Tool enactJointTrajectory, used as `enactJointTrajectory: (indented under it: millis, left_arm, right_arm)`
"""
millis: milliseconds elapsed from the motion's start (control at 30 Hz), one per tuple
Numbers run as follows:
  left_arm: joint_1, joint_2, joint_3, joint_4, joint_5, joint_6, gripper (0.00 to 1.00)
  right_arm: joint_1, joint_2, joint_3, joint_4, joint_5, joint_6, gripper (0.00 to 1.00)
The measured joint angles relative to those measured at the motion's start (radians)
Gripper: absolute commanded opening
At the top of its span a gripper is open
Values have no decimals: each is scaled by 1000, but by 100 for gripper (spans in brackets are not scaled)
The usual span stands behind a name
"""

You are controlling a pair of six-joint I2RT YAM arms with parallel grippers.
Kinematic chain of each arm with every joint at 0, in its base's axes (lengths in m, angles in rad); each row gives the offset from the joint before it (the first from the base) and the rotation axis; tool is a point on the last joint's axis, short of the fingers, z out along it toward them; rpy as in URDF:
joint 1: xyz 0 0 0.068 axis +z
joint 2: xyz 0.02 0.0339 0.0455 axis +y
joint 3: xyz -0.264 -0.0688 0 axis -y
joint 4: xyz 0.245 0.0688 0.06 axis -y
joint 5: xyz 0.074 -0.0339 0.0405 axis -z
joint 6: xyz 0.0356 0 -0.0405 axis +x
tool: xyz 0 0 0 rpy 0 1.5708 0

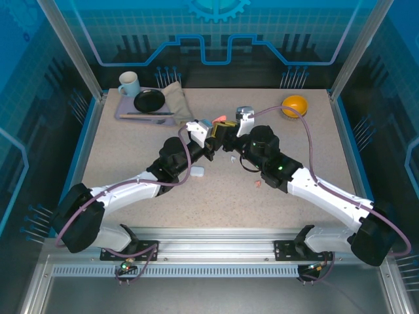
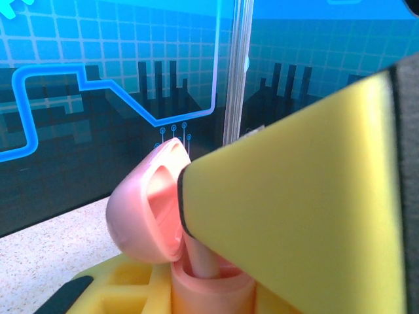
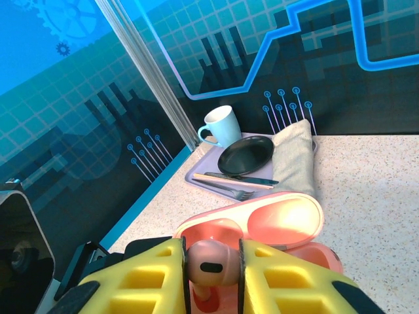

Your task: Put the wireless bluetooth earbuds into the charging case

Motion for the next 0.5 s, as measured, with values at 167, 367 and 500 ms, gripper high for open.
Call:
enactJointTrajectory:
  millis: [167,367,500]
  left_arm:
    - [0,0,0,-2,0,0,0]
    - [0,0,0,-4,0,0,0]
    - [0,1,0,-3,0,0,0]
  right_arm:
    - [4,-2,0,-8,2,-10,29]
    - [4,-4,12,-38,5,-11,32]
    - [4,-4,23,-58,5,-10,35]
